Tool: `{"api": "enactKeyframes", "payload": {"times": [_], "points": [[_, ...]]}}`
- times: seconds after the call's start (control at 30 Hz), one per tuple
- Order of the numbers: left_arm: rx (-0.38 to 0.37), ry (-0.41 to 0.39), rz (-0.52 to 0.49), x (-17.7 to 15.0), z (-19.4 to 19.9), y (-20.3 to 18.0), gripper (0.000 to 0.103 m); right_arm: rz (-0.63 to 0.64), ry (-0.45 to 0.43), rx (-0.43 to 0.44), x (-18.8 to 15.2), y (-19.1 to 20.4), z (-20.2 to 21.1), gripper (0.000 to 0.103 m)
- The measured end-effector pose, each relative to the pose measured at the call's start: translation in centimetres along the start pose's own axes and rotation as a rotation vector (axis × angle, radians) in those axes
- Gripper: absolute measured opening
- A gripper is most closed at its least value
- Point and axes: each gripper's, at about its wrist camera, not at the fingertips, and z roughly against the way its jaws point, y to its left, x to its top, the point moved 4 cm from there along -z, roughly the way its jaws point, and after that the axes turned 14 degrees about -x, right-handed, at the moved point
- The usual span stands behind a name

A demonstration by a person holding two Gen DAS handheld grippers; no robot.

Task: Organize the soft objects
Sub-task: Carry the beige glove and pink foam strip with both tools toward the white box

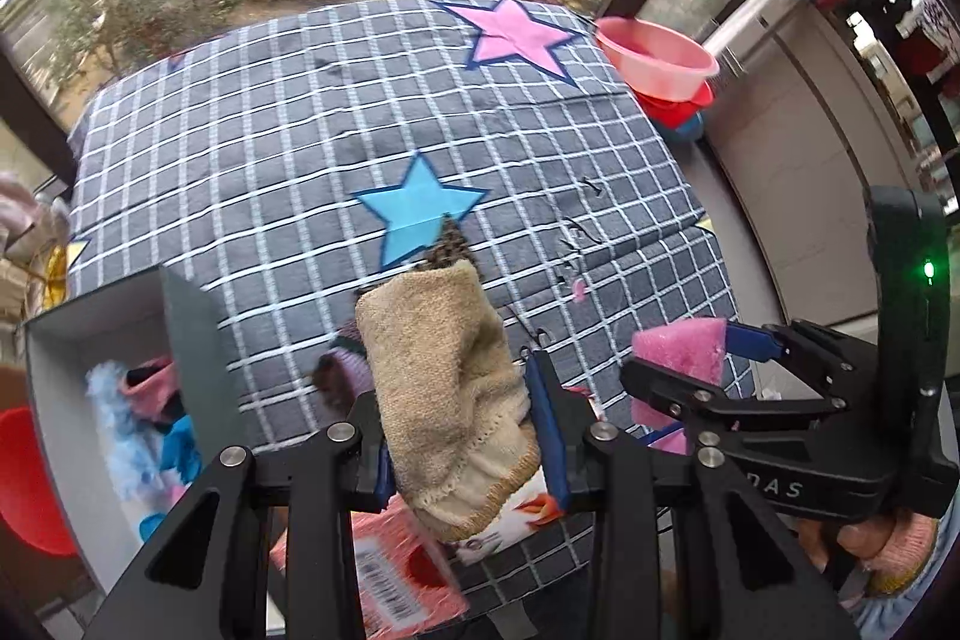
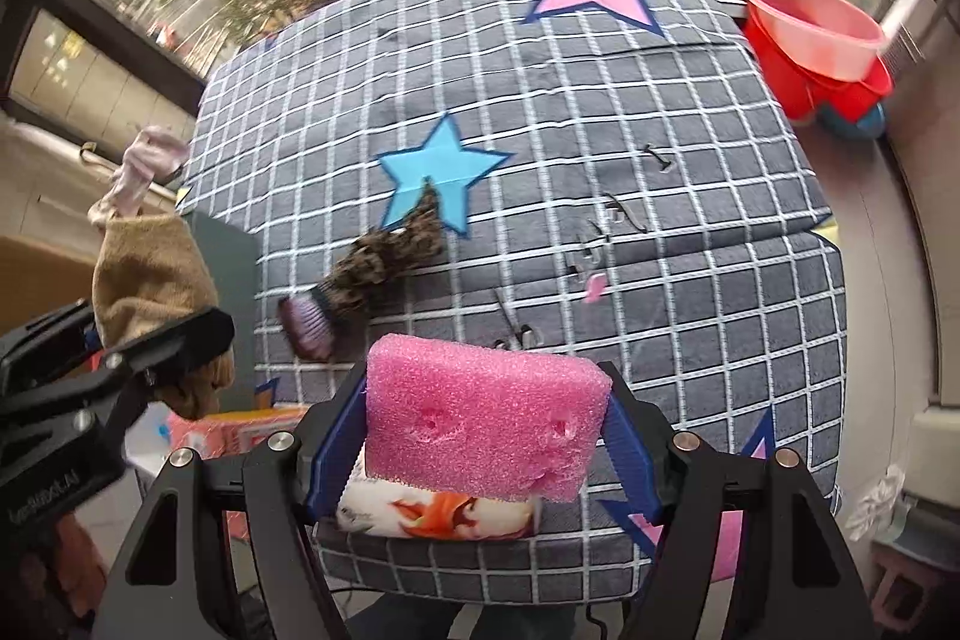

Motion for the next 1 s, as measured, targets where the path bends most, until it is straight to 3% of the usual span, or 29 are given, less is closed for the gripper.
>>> {"api": "enactKeyframes", "payload": {"times": [0.43, 1.0], "points": [[0.018, -0.094, 0.166, -4.9, 5.8, 6.7, 0.04, 0.098, 0.011, -0.003, -3.8, 4.6, 2.1, 0.073], [0.047, -0.177, 0.286, -10.8, 9.9, 11.9, 0.04, 0.226, -0.008, 0.014, -6.9, 11.6, 4.5, 0.073]]}}
